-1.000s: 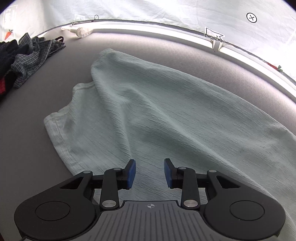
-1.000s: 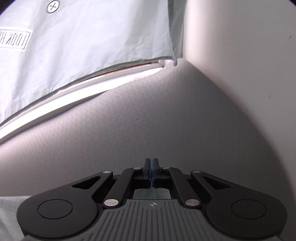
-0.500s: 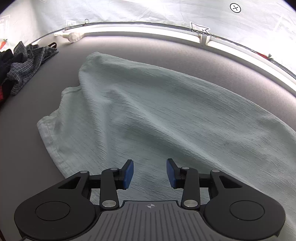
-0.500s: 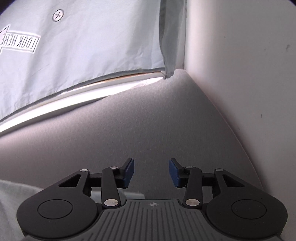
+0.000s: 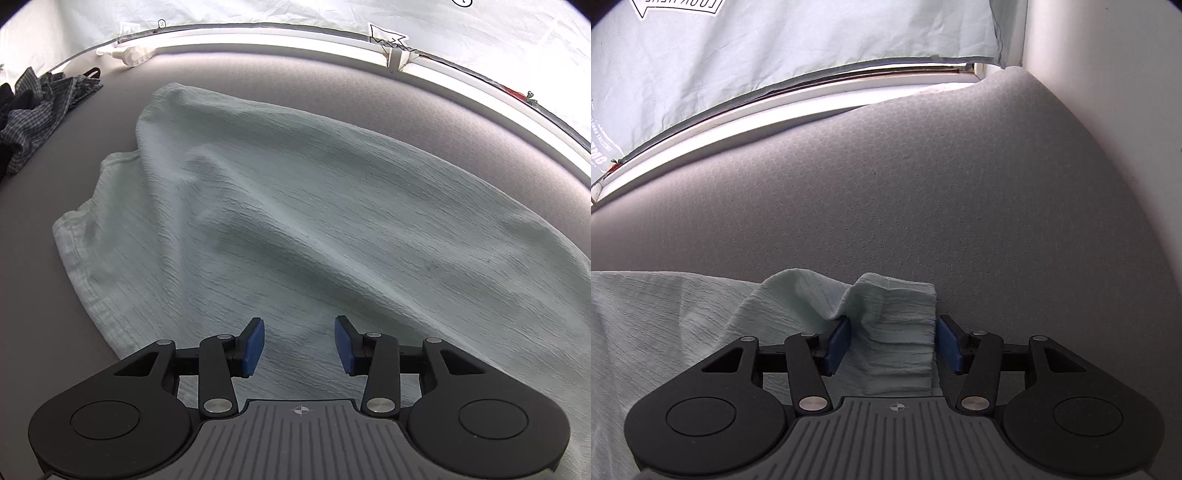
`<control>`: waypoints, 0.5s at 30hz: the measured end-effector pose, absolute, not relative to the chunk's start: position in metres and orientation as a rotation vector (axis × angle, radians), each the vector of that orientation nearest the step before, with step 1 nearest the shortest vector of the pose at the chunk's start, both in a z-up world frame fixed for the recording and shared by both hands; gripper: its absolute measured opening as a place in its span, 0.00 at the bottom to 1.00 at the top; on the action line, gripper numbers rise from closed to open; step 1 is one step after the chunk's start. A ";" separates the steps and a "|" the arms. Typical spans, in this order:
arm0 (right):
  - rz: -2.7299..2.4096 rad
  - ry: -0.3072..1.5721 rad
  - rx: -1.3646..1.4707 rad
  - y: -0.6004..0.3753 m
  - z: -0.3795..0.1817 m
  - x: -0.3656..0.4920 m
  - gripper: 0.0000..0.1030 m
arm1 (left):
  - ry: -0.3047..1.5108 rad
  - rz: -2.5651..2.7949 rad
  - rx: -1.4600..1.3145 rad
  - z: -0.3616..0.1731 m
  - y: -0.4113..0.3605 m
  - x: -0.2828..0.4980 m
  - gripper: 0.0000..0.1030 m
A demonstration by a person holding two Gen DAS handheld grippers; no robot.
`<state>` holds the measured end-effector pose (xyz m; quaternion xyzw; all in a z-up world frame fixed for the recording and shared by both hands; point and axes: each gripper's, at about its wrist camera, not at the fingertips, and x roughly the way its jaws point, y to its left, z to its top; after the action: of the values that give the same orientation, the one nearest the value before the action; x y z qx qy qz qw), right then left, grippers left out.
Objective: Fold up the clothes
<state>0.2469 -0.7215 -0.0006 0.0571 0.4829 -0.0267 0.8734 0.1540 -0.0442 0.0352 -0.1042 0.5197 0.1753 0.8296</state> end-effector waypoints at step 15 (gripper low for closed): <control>-0.165 0.832 -0.406 -0.652 -0.005 0.241 0.18 | 1.106 0.403 -0.220 0.031 -0.046 0.147 0.53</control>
<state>0.2414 -0.6519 -0.0045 -0.1957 0.4008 -0.0795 0.8915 0.1466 -0.0461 0.0306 -0.1036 0.5204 0.1899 0.8261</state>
